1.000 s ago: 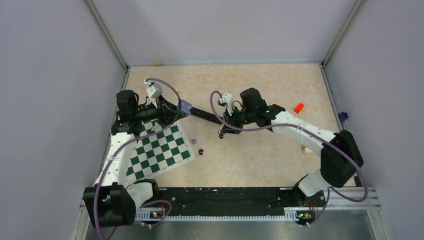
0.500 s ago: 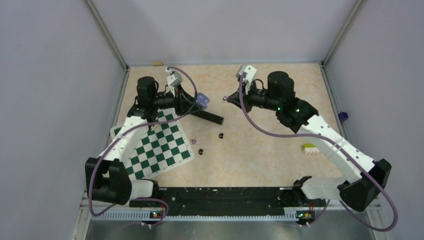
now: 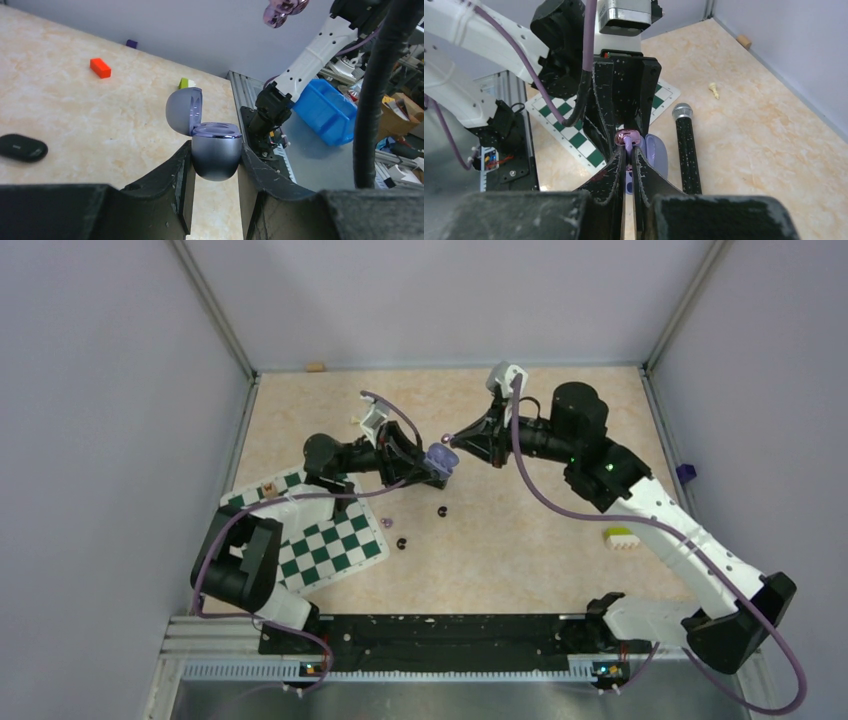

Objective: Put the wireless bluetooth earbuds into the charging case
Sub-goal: Insert the left earbud into the left side groove of the charging case.

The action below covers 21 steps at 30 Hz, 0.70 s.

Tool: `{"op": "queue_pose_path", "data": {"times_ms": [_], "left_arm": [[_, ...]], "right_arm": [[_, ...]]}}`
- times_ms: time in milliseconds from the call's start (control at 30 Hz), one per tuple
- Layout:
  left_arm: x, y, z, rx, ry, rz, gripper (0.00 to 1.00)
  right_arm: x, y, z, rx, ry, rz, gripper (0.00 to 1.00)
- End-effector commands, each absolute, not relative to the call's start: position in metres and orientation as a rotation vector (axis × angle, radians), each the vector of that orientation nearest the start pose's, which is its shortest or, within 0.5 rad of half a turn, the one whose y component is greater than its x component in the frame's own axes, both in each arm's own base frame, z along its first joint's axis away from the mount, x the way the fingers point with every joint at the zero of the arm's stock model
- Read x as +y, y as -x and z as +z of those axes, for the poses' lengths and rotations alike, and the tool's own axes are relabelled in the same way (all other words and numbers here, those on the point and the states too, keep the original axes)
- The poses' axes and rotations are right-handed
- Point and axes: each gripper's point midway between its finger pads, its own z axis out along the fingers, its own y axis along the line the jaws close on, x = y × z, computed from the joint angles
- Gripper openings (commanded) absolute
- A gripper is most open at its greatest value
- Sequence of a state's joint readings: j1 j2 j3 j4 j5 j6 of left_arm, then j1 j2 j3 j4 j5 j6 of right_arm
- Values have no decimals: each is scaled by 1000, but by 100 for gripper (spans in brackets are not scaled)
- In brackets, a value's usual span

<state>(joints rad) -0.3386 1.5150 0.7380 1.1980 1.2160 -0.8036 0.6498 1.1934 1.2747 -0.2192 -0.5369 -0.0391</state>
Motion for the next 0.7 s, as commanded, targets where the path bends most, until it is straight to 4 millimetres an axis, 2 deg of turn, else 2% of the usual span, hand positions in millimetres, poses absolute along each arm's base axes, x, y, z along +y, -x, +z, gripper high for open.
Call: {"op": "queue_pose_path", "data": {"times_ms": [0, 267, 667], "left_arm": [[-276, -232, 291, 1170, -1021, -1547, 0], [-279, -219, 281, 1140, -1086, -1515, 0], [-279, -200, 276, 1094, -1182, -1517, 0]], "right_arm": [[289, -224, 398, 1368, 952, 978, 3], [291, -209, 380, 1350, 1021, 1060, 5], [300, -207, 360, 1362, 1058, 1120, 6]]}}
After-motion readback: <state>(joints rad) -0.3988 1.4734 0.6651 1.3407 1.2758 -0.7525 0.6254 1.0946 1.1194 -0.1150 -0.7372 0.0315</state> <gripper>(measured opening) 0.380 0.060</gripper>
